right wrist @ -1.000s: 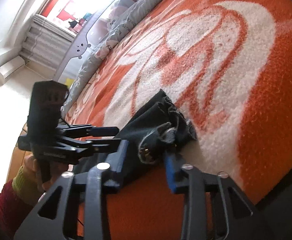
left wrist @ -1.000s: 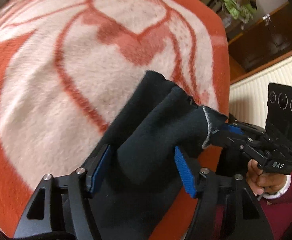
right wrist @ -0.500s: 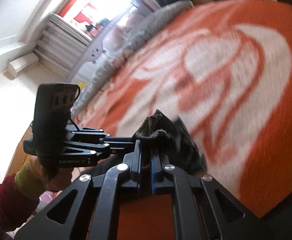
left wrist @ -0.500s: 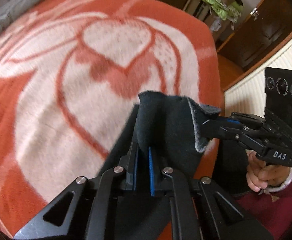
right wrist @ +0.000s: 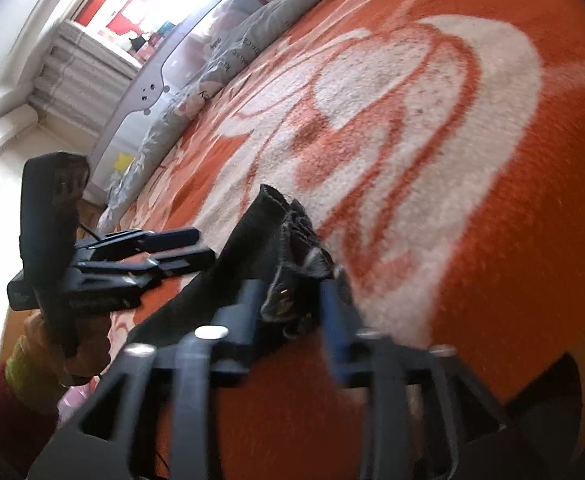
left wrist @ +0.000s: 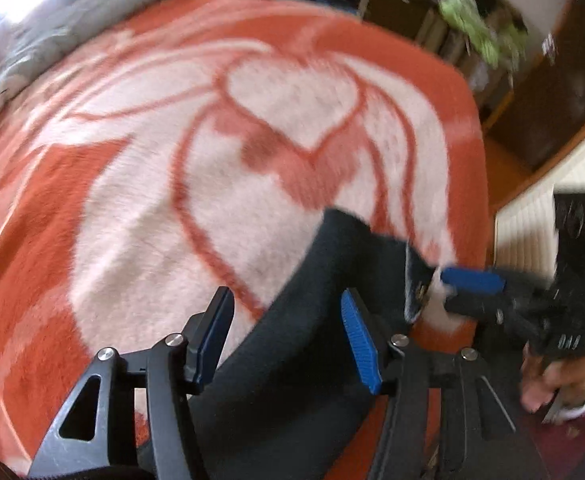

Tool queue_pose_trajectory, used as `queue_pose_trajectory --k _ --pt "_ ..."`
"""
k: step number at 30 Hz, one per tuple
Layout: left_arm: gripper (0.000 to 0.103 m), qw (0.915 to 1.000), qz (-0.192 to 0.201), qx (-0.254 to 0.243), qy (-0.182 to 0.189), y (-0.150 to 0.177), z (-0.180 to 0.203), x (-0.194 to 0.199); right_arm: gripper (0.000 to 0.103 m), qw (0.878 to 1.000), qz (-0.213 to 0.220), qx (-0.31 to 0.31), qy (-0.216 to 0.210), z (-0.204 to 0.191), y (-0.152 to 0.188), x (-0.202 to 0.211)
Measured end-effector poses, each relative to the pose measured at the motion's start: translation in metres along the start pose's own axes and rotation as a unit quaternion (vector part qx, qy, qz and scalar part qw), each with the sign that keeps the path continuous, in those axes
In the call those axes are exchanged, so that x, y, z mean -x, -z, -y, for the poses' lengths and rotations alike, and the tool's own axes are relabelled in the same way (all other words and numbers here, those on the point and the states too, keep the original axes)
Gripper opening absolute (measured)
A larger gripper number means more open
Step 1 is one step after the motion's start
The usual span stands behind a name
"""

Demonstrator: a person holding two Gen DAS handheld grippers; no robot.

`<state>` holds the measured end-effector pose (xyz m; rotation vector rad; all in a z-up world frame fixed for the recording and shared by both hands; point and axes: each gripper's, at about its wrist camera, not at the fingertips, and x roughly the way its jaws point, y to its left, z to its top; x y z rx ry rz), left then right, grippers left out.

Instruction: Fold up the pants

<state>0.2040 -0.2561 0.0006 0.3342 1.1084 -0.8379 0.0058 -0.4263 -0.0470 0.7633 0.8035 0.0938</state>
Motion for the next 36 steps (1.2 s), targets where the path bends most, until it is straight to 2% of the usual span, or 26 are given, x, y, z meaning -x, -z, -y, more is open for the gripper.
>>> queue_pose_trajectory --k 2,3,4,6,8,10,11,12,14,15,16,18,20,23,25,28,33,35,36 --pt "0.067 0.9978 0.053 0.034 0.019 0.004 -0.009 0.020 0.055 1.000 0.009 0.002 -0.006 -0.002 0.006 0.006" --pt "0.079 0.9951 0.082 0.048 0.028 0.006 -0.012 0.031 0.056 1.000 0.012 0.006 -0.004 -0.003 0.009 0.008" --pt "0.083 0.9918 0.109 0.058 0.033 0.009 -0.014 0.040 0.056 1.000 0.012 0.007 0.003 -0.004 0.012 0.008" --pt "0.083 0.9857 0.147 0.075 0.034 0.013 -0.017 0.058 0.056 0.999 0.030 0.010 0.005 -0.007 0.018 0.016" --pt "0.087 0.9787 0.183 0.089 0.030 0.018 -0.017 0.076 0.059 0.995 0.095 0.037 0.010 -0.020 0.025 0.039" --pt "0.098 0.9730 0.207 0.099 0.022 0.022 -0.020 0.089 0.102 0.984 0.155 0.084 0.017 -0.036 0.032 0.057" --pt "0.102 0.9705 0.214 0.108 0.027 0.023 -0.024 0.091 0.103 0.981 0.169 0.098 0.021 -0.039 0.034 0.057" --pt "0.103 0.9665 0.221 0.125 0.037 0.025 -0.030 0.091 0.103 0.982 0.155 0.105 0.024 -0.041 0.031 0.050" --pt "0.102 0.9597 0.226 0.165 0.025 0.028 -0.040 0.088 0.103 0.988 0.097 0.106 0.051 -0.045 0.024 0.030" --pt "0.102 0.9566 0.226 0.183 0.017 0.034 -0.044 0.086 0.103 0.988 0.094 0.109 0.055 -0.046 0.024 0.027" --pt "0.102 0.9572 0.218 0.190 0.011 0.036 -0.047 0.081 0.103 0.988 0.099 0.110 0.048 -0.047 0.025 0.027" --pt "0.102 0.9656 0.192 0.175 -0.005 0.040 -0.052 0.072 0.103 0.990 0.097 0.094 0.030 -0.046 0.028 0.023" --pt "0.102 0.9801 0.151 0.128 -0.014 0.036 -0.049 0.061 0.100 0.995 0.074 0.070 0.024 -0.039 0.032 0.016" --pt "0.101 0.9944 0.087 0.060 -0.011 0.027 -0.039 0.038 0.080 0.999 0.026 0.025 0.001 -0.022 0.032 -0.005" --pt "0.096 0.9985 0.048 0.026 0.009 0.022 -0.034 0.022 0.065 1.000 0.006 0.001 0.017 -0.013 0.033 -0.014" --pt "0.094 0.9977 0.001 0.001 0.068 0.010 -0.029 -0.002 0.065 0.999 0.005 -0.038 0.000 -0.002 0.031 -0.020" --pt "0.091 0.9907 -0.059 -0.014 0.121 -0.006 -0.022 -0.038 0.065 0.996 0.002 -0.079 -0.030 0.009 0.022 -0.033" --pt "0.089 0.9866 -0.083 -0.017 0.139 -0.010 -0.018 -0.052 0.047 0.998 -0.007 -0.064 -0.025 0.005 0.019 -0.040" --pt "0.089 0.9850 -0.096 -0.019 0.142 -0.011 -0.015 -0.060 0.020 0.998 -0.017 -0.054 -0.012 0.005 0.019 -0.044"
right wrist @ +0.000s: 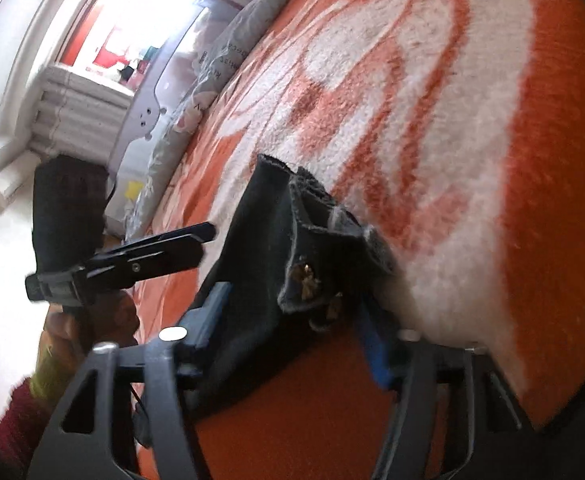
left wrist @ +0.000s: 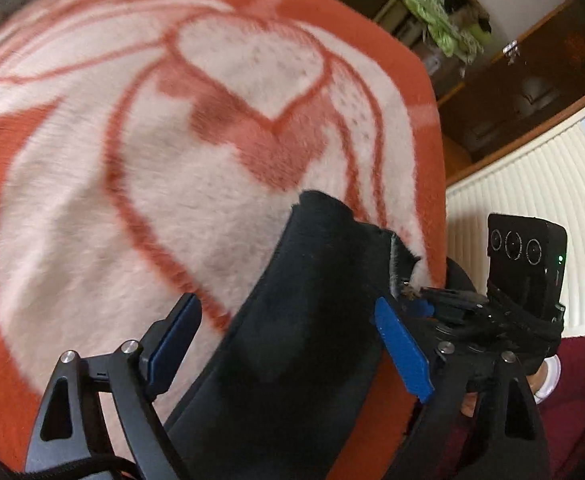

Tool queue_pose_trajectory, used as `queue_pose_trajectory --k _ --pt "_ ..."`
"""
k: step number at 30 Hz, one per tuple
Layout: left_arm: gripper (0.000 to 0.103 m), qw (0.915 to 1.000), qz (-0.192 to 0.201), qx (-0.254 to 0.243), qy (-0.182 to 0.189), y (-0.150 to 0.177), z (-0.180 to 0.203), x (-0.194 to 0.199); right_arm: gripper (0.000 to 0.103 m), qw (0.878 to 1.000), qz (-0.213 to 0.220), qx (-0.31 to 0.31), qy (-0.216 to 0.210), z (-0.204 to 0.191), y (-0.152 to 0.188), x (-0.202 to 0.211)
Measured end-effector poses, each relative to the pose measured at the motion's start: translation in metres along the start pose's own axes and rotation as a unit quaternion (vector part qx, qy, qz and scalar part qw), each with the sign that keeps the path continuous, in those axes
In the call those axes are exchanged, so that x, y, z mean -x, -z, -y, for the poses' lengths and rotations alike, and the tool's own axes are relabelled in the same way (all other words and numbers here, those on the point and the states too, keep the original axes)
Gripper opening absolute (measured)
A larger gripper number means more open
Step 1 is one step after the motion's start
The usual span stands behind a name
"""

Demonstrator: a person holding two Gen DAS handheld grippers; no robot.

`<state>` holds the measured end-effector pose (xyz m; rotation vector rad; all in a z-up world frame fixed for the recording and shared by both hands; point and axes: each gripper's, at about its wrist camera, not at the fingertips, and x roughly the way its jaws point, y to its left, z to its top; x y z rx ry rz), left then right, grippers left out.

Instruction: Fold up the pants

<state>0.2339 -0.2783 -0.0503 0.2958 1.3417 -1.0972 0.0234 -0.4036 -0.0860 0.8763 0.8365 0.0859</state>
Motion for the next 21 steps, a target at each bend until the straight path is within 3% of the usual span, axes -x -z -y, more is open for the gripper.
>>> queue_pose_trajectory --k 1,4,7,8,10,13,17,21 --pt "0.085 0.9999 -0.014 0.000 0.004 -0.003 -0.001 -0.008 0.014 1.000 -0.004 -0.001 0.000 0.002 0.001 -0.002" --pt "0.076 0.9987 -0.050 0.006 0.002 -0.006 -0.002 -0.033 0.012 1.000 0.000 0.010 -0.019 0.006 0.003 0.004" --pt "0.075 0.9992 -0.040 -0.004 0.006 -0.009 0.005 -0.039 0.012 1.000 -0.003 0.023 -0.021 0.005 0.004 0.006" --pt "0.070 0.9993 -0.035 -0.003 0.013 -0.010 0.007 -0.039 0.012 0.999 -0.006 0.026 -0.024 0.006 0.004 0.005" --pt "0.037 0.9991 -0.027 0.005 0.033 -0.011 0.007 -0.038 0.012 0.999 -0.010 0.030 -0.026 0.009 0.005 0.007" --pt "0.018 0.9989 -0.001 0.014 0.045 -0.006 0.007 -0.027 0.012 0.999 -0.012 0.039 -0.026 0.004 0.002 0.006" --pt "0.013 0.9958 0.058 0.029 0.065 0.008 0.010 0.013 0.012 0.996 -0.008 0.076 -0.055 -0.020 -0.001 0.015" --pt "0.013 0.9901 0.118 0.039 0.065 0.032 0.017 0.059 0.012 0.984 -0.012 0.136 -0.118 -0.062 -0.002 0.027"
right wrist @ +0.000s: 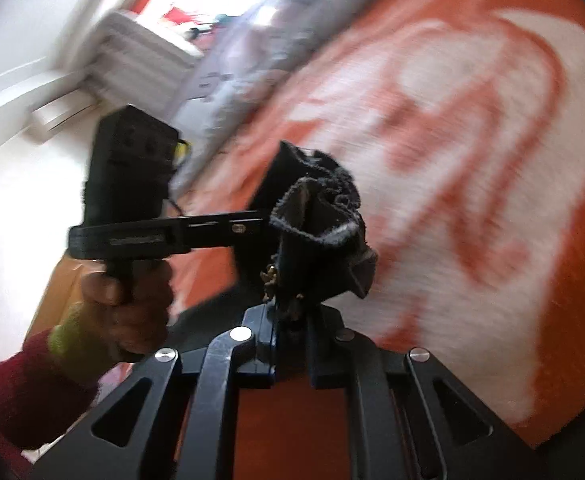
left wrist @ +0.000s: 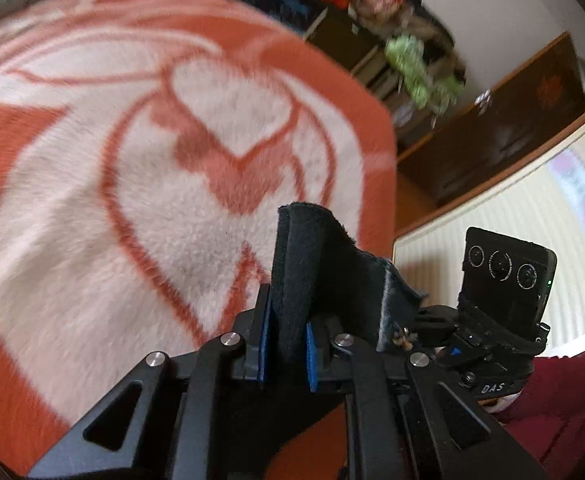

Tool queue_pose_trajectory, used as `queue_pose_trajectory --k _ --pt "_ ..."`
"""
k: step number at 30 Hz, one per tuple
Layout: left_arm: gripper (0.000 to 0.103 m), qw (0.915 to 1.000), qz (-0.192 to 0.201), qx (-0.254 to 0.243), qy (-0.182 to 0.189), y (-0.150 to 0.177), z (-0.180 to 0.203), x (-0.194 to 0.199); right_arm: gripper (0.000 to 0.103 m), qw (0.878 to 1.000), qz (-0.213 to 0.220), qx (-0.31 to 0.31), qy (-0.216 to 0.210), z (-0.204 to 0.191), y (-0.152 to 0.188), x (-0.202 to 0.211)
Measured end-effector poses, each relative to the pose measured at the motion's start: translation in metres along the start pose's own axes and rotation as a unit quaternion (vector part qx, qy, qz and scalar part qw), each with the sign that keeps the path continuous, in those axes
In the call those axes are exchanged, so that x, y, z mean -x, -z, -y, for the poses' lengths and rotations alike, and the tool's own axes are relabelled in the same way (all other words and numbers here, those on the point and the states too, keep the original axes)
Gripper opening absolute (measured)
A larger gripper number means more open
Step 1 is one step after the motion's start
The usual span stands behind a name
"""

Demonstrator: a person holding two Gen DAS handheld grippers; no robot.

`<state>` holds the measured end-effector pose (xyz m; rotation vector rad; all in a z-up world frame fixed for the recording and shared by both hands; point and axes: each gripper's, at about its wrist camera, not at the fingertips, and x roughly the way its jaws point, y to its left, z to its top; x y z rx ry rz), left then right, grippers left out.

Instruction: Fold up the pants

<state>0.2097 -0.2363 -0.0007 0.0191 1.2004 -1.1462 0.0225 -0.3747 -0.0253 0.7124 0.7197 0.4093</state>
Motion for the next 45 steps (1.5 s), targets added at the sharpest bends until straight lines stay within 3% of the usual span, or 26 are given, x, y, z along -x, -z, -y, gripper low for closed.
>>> queue_pose_trajectory --k 6,12,19,26,29,31,35,39,45 --pt "0.013 0.9964 0.081 0.024 -0.010 0.032 0.000 0.078 0.012 0.993 -0.035 0.097 -0.056 -0.068 -0.003 -0.024" --pt "0.010 0.9891 0.125 0.069 -0.037 0.084 -0.022 0.125 0.012 0.983 -0.089 0.147 -0.071 -0.106 0.015 -0.071" --pt "0.010 0.9756 0.143 0.155 -0.060 0.149 -0.069 0.131 0.012 0.969 -0.164 0.180 -0.050 -0.121 0.038 -0.135" --pt "0.011 0.9616 0.151 0.218 -0.071 0.189 -0.098 0.124 0.017 0.960 -0.207 0.186 -0.023 -0.119 0.056 -0.174" --pt "0.018 0.9522 0.159 0.248 -0.079 0.205 -0.106 0.124 0.021 0.957 -0.218 0.190 -0.019 -0.119 0.063 -0.178" --pt "0.026 0.9451 0.166 0.267 -0.088 0.214 -0.109 0.125 0.037 0.955 -0.231 0.185 -0.025 -0.120 0.066 -0.184" --pt "0.041 0.9276 0.197 0.293 -0.122 0.237 -0.105 0.139 0.055 0.946 -0.243 0.214 -0.031 -0.135 0.078 -0.186" --pt "0.055 0.9107 0.232 0.310 -0.143 0.262 -0.094 0.159 0.057 0.940 -0.253 0.226 -0.045 -0.147 0.081 -0.187" --pt "0.062 0.8841 0.281 0.340 -0.155 0.297 -0.083 0.193 0.057 0.933 -0.255 0.247 -0.065 -0.164 0.084 -0.183"
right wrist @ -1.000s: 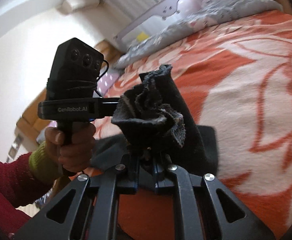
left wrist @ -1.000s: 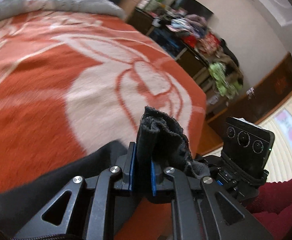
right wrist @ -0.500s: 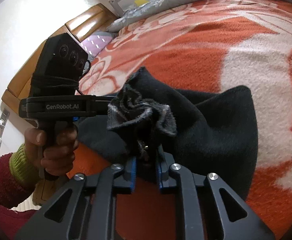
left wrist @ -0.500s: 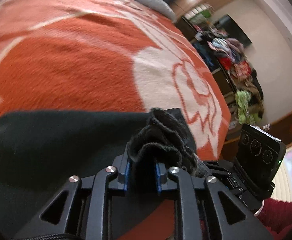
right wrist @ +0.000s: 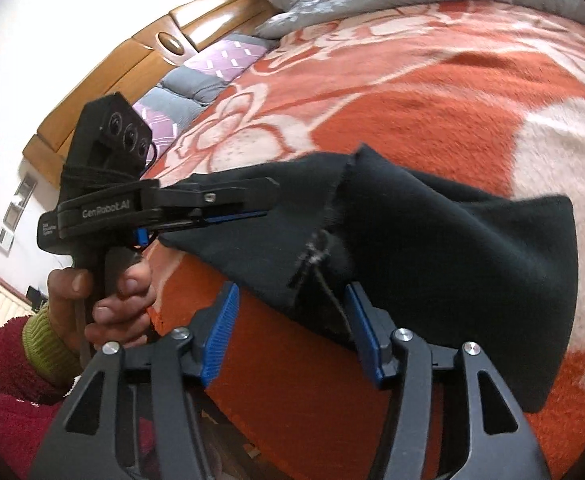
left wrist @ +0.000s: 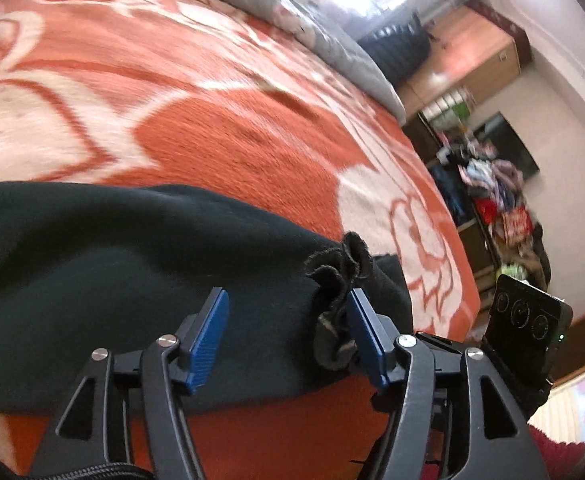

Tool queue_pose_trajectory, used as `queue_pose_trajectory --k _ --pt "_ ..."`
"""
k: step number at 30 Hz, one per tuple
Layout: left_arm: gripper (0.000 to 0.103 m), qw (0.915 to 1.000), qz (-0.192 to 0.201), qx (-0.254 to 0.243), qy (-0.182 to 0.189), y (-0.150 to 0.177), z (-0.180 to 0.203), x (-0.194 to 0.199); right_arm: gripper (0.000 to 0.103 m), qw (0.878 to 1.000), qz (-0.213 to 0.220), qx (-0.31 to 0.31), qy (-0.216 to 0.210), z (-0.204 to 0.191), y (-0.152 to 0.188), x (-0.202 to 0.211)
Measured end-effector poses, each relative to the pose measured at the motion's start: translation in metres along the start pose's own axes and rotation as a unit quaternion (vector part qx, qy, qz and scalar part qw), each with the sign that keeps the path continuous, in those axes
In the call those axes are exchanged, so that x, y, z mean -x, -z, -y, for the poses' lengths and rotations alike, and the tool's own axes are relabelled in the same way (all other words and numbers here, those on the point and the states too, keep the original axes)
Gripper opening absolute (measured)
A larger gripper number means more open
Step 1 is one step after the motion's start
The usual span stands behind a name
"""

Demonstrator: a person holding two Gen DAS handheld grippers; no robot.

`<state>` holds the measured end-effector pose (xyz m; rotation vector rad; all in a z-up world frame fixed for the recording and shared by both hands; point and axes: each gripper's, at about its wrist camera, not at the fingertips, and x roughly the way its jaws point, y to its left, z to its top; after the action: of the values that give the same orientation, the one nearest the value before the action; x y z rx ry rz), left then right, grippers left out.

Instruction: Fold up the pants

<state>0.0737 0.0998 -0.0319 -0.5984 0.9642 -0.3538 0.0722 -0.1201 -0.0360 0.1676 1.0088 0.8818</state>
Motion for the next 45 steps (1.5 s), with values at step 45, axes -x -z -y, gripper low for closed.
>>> queue_pose_trajectory --k 45 --pt "0.070 0.9196 0.149 0.343 -0.122 0.068 -0.157 0.151 0.057 0.982 -0.106 0.145 -0.056 -0.099 -0.109 -0.117"
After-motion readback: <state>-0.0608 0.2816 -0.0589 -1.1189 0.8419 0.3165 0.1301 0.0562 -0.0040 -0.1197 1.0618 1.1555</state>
